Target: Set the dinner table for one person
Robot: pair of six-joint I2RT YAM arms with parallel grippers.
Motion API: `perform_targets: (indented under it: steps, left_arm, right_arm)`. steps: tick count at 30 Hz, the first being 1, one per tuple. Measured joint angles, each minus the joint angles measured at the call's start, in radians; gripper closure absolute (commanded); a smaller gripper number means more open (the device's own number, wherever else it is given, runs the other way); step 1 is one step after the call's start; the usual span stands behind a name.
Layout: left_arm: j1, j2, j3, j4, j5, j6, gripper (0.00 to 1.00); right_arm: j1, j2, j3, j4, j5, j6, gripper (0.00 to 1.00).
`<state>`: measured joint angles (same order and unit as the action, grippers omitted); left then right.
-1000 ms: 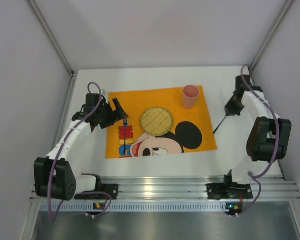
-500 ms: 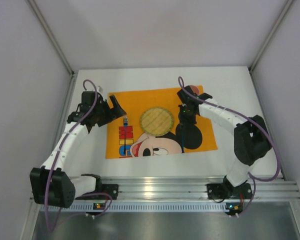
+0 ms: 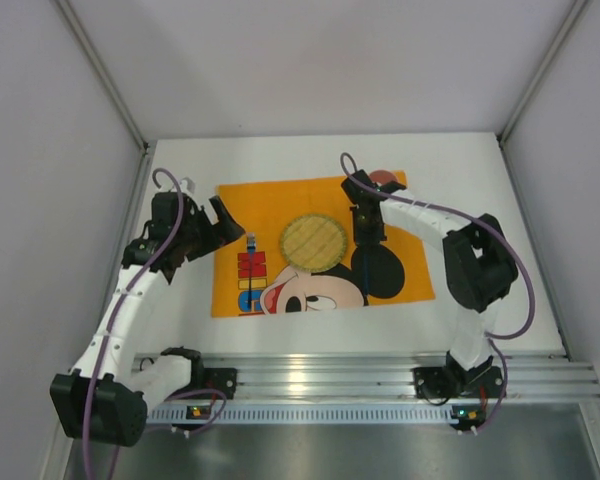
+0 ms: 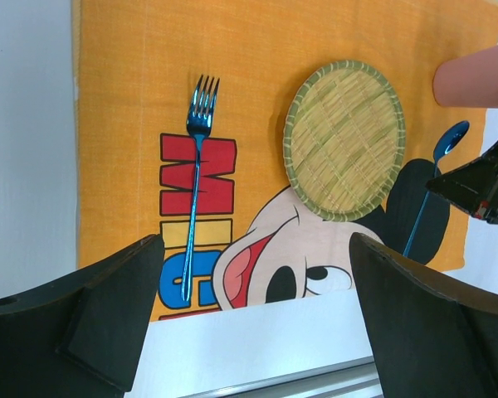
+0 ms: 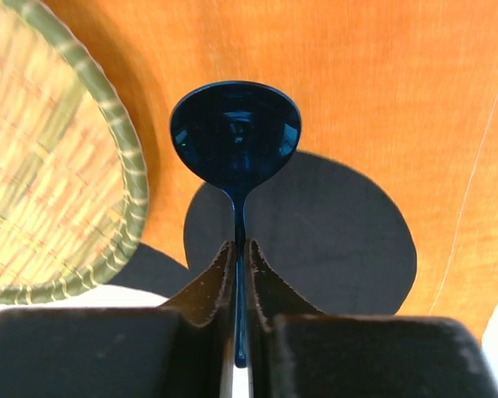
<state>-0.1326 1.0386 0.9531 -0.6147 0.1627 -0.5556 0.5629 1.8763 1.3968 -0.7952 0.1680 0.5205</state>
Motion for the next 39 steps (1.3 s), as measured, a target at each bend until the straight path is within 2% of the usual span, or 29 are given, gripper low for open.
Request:
perform_targets:
  steps: [2,3,6,8,12,17,18,19,20,21,24,28,33,39]
  left_arm:
    - [0.0,0.0,-0.002,-0.007,0.0,0.0,0.02]
    - [0.0,0.0,-0.002,-0.011,0.0,0.0,0.02]
    - [0.0,0.0,-0.002,-0.018,0.0,-0.001,0.02]
    - [0.0,0.0,-0.002,-0.018,0.0,-0.004,0.02]
    - [0.0,0.0,-0.002,-0.019,0.001,-0.01,0.02]
    - [0.0,0.001,0.0,-0.029,0.0,-0.01,0.02]
    - [0.0,0.005,0.004,-0.037,0.0,-0.01,0.02]
    - [0.0,0.011,0.011,-0.046,0.0,-0.01,0.02]
    - [0.0,0.016,0.018,-0.051,0.0,-0.01,0.02]
    - [0.0,0.022,0.023,-0.053,0.0,-0.01,0.02]
    - [0.0,0.027,0.029,-0.06,-0.013,-0.01,0.02]
    - [0.0,0.017,0.029,-0.082,-0.064,-0.01,0.02]
    - [0.0,-0.081,-0.008,-0.087,-0.214,0.006,0.02]
    - [0.0,-0.338,-0.178,0.018,-0.371,0.091,0.01]
  right_arm:
    - [0.0,0.014,0.019,0.005,0.01,-0.007,0.84]
    - [0.0,0.017,0.023,0.006,0.016,-0.012,0.72]
    - [0.0,0.016,0.024,0.006,0.032,-0.02,0.55]
    - [0.0,0.014,0.023,0.005,0.039,-0.025,0.51]
    - [0.002,-0.032,-0.002,0.0,0.042,-0.028,0.5]
    - [0.037,-0.188,-0.042,0.001,0.011,-0.044,0.48]
    - [0.059,-0.241,-0.056,0.011,-0.003,-0.058,0.43]
    - [0.092,-0.309,-0.074,0.022,-0.015,-0.069,0.34]
    - [0.129,-0.39,-0.107,0.051,-0.027,-0.08,0.19]
    - [0.179,-0.494,-0.143,0.073,-0.042,-0.084,0.01]
    - [0.268,-0.826,-0.269,0.15,-0.085,-0.071,0.0]
    - [0.258,-1.207,-0.425,0.176,-0.065,0.004,0.0]
    - [0.259,-1.449,-0.603,0.089,-0.043,0.08,0.0]
    - [0.259,-1.542,-0.622,0.01,0.013,0.121,0.0]
